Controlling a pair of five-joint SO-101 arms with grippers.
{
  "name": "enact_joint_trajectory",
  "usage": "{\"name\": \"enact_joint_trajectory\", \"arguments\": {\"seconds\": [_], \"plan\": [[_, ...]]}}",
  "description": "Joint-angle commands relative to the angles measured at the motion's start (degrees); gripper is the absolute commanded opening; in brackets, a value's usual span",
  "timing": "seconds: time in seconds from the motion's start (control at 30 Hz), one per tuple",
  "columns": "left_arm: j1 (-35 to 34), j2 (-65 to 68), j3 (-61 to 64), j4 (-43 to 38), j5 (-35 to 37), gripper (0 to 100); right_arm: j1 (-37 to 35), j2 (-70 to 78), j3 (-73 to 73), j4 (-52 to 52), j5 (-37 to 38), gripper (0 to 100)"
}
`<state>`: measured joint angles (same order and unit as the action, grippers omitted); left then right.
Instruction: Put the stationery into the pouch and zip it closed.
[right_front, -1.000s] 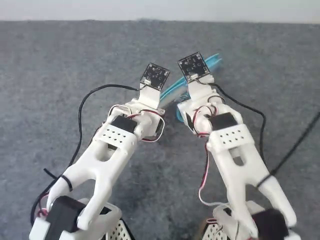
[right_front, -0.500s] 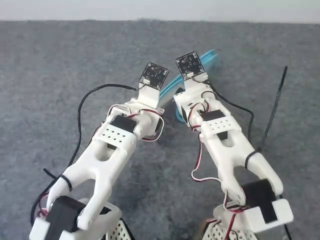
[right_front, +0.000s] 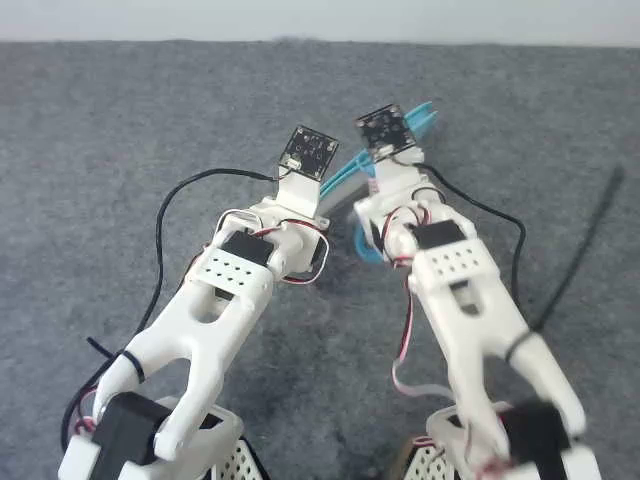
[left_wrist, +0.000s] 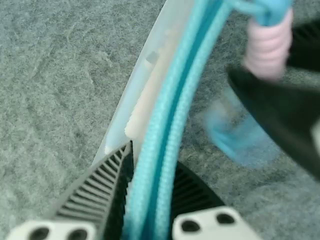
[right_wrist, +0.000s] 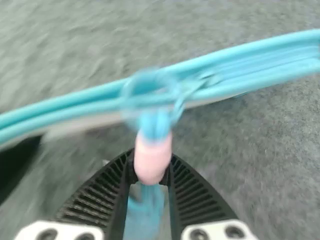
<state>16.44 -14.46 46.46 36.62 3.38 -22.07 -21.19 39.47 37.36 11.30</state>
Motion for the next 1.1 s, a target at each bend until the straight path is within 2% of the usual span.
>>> {"name": "enact_joint_trajectory", "arguments": {"seconds": [0.0, 0.17, 0.53, 0.67, 0.8, 0.87, 1.07], "plan": [[-0.26, 1.67, 0.84, -0.44, 0.88, 1, -4.88, -11.12, -3.96, 7.96, 3.08, 0.6], [-0.26, 1.67, 0.92, -0.18, -1.23, 1, -9.63, -13.32, -6.68, 11.91, 3.34, 0.6], [-0.35, 1.14, 1.45, -0.18, -1.41, 1, -9.89, -13.85, -6.95, 12.79, 5.71, 1.4], [-0.79, 1.14, 1.45, -0.09, -1.49, 1, -8.66, -14.11, -7.30, 19.65, 7.56, 18.7], [-0.79, 1.14, 1.45, -0.09, -1.49, 1, -5.41, -14.20, -7.65, 23.16, 16.88, 33.4], [-0.79, 1.14, 1.45, -0.09, -1.49, 1, -3.30, -14.90, -9.14, 25.19, 17.85, 36.4], [-0.79, 1.14, 1.45, -0.09, -1.49, 1, 1.54, -17.45, -14.07, 26.51, 21.36, 36.8]]}}
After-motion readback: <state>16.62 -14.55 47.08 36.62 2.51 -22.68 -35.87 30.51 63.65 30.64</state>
